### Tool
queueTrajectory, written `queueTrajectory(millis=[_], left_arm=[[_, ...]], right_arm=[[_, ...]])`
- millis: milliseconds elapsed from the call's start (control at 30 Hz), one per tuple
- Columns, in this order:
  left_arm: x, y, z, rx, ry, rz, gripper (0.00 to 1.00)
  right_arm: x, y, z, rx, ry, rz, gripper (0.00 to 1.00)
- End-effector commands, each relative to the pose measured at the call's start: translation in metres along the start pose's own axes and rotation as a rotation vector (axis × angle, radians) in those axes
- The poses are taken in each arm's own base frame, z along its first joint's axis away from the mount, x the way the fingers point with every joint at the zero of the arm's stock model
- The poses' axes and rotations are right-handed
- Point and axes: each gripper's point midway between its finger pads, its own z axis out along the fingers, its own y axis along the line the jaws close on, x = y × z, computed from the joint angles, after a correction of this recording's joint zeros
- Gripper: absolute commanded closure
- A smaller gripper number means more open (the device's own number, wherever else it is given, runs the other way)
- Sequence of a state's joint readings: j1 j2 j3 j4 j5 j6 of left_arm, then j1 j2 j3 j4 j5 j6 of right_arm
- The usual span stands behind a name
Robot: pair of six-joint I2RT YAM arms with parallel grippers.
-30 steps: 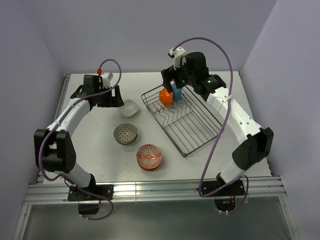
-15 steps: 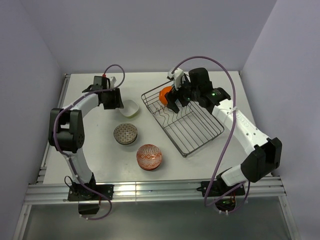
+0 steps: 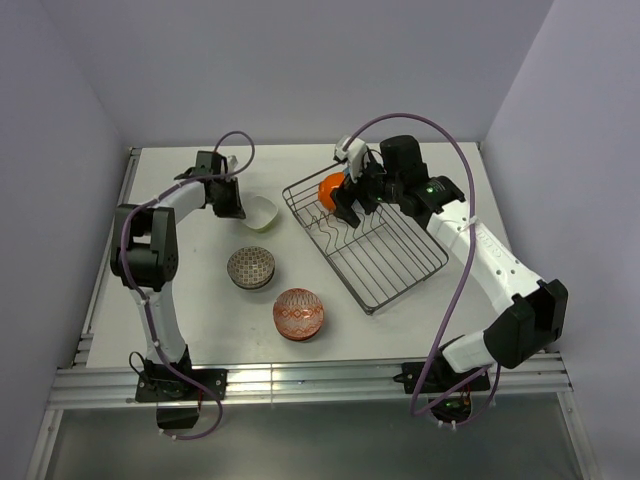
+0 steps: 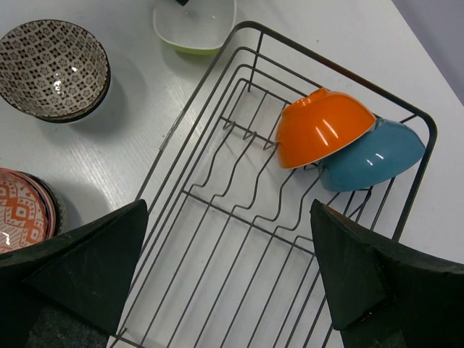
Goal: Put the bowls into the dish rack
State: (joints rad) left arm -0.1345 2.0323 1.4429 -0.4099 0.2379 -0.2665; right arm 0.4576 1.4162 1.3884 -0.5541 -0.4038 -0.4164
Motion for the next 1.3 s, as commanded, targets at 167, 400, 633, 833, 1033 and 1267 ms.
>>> queueTrajectory(millis=[167,400,633,833,1033,1267], left_arm=[[-0.041,-0.056,-0.062,0.23,-0.118,0.044,1.0],[-0.044,-0.109,-0.129,0.459,-0.027,0.075,1.0],[-0.008,-0.16,-0.18,0.779,0.117,0.025,1.0],[0.029,-0.189,-0.212,0.96,0.243,0.048,1.0],[0.072,-0.213,-0.231,1.097,0.376,0.117,1.0],[0.104,-0.23,-0.249,1.172,0.463,0.167,1.0]], right_arm=[[-0.028,-0.014,-0.014,0.05,-0.044,-0.065,0.0],[-0.041,-0.004,-0.024,0.019,-0.125,-0.149,0.0],[-0.059,0.017,-0.046,-0.1,-0.171,-0.518,0.0],[-0.067,0.049,-0.071,-0.157,-0.283,-0.818,0.0],[-0.073,0.107,-0.097,-0.139,-0.555,-1.153,0.0],[-0.073,0.14,-0.096,-0.204,-0.617,-1.253,0.0]])
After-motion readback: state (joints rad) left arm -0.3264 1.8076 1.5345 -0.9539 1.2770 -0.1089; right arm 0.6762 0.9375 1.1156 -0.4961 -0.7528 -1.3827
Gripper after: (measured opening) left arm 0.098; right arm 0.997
